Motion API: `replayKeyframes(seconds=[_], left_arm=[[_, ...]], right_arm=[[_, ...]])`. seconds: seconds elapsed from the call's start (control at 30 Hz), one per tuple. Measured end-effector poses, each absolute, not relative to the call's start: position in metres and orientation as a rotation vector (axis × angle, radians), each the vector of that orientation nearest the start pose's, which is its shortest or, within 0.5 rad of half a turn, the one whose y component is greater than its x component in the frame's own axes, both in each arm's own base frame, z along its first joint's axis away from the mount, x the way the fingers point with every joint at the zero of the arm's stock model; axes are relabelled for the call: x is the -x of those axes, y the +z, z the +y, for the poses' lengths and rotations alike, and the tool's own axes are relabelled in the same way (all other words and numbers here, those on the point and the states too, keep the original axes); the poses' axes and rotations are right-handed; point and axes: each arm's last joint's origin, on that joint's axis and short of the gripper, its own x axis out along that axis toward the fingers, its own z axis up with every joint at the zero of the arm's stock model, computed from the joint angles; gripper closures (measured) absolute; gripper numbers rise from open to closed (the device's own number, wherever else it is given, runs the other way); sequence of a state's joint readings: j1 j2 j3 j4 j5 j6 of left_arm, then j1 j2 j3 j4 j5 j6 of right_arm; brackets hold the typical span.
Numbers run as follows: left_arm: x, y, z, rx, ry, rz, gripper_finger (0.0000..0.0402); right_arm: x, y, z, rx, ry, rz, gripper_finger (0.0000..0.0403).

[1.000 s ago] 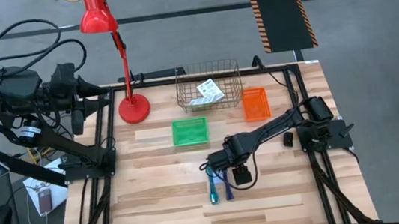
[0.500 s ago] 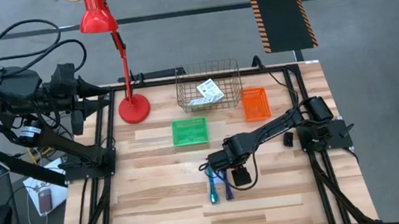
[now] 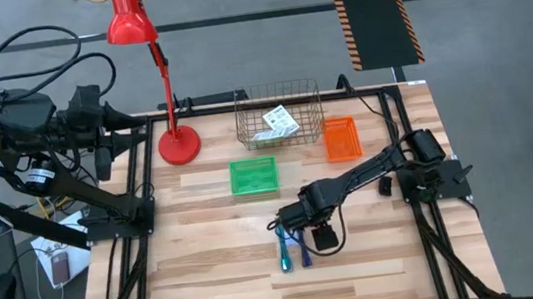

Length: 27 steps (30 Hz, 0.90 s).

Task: Pick and place items into bin
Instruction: Put the pink charger adapter into the orange bin

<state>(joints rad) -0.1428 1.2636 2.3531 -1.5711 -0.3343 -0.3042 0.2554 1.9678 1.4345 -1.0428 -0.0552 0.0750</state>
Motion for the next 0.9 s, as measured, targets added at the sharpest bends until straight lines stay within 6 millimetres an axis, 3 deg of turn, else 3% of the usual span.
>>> replayKeyframes(seconds=[0.4, 0.7, 0.9], left_arm=[[-0.085, 0.556, -0.003, 0.187, 0.245, 0.438, 0.025], [-0.085, 0.556, -0.003, 0.187, 0.246, 0.438, 0.025], [-0.085, 0.556, -0.003, 0.192, 0.247, 0.437, 0.025]], right_arm=[[-0.355, 0.176, 0.088, 0.108, 0.194, 1.55, 0.0168], [-0.335, 0.14, 0.085, 0.096, 0.166, 1.613, 0.0168], [-0.337, 0.138, 0.086, 0.093, 0.17, 1.583, 0.0168]])
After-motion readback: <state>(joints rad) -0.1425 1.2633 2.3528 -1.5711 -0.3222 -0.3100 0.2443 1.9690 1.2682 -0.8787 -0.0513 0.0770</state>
